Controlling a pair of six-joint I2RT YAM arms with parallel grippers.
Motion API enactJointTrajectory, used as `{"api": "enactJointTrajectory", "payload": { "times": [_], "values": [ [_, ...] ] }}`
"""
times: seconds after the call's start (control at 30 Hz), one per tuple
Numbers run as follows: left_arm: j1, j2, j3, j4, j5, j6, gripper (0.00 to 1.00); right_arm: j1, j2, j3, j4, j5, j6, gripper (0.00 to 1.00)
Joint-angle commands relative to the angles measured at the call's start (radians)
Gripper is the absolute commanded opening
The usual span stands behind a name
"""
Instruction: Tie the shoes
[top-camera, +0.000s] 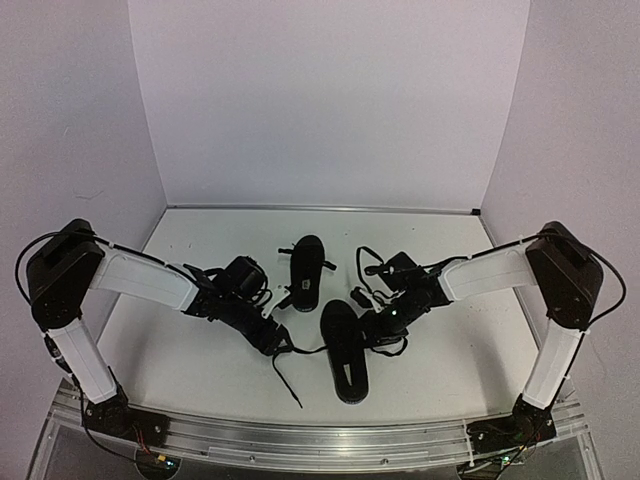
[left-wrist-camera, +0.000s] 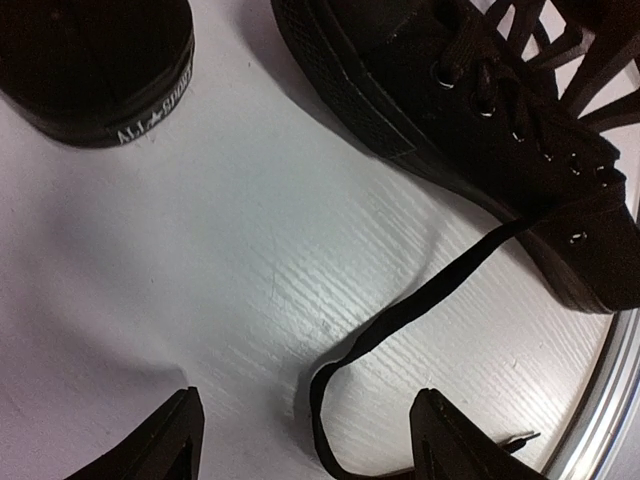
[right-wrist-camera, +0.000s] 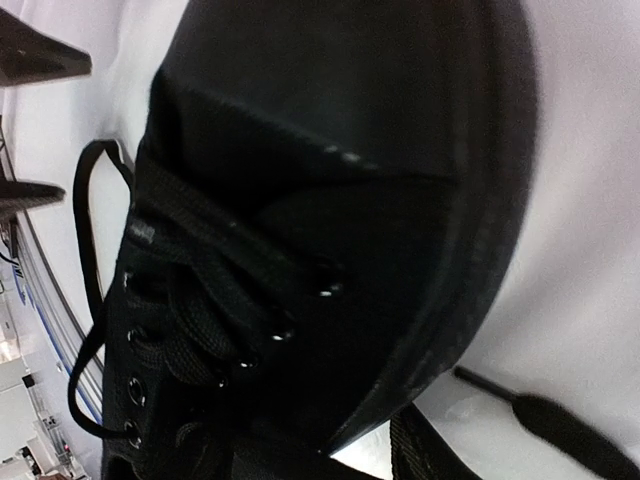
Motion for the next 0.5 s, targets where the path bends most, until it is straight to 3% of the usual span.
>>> {"api": "enactJointTrajectory", "payload": {
  "times": [0.0,0.23,0.4,0.47],
  "values": [
    [0.006,-0.069,-0.022,-0.016,0.007,-0.012,0.73,0.04,0.043,0.073,0.126,-0.063,0.022,0.48],
    [0.003,-0.143,-0.057,-0.059,-0.009,-0.082,0.72,0.043,-0.035,0.013,0.123,-0.061,0.093,0.5],
    [-0.012,-0.211,-0.098,-0.079,-0.009,-0.116,0.72,0.043,-0.17,-0.061,0.097,-0.035,0.131,0.71],
    [-0.052,-0.21,-0.102,-0.092,-0.037,-0.125,0.72,0.043,-0.218,-0.073,0.096,-0.037,0.143,0.74]
  ]
}}
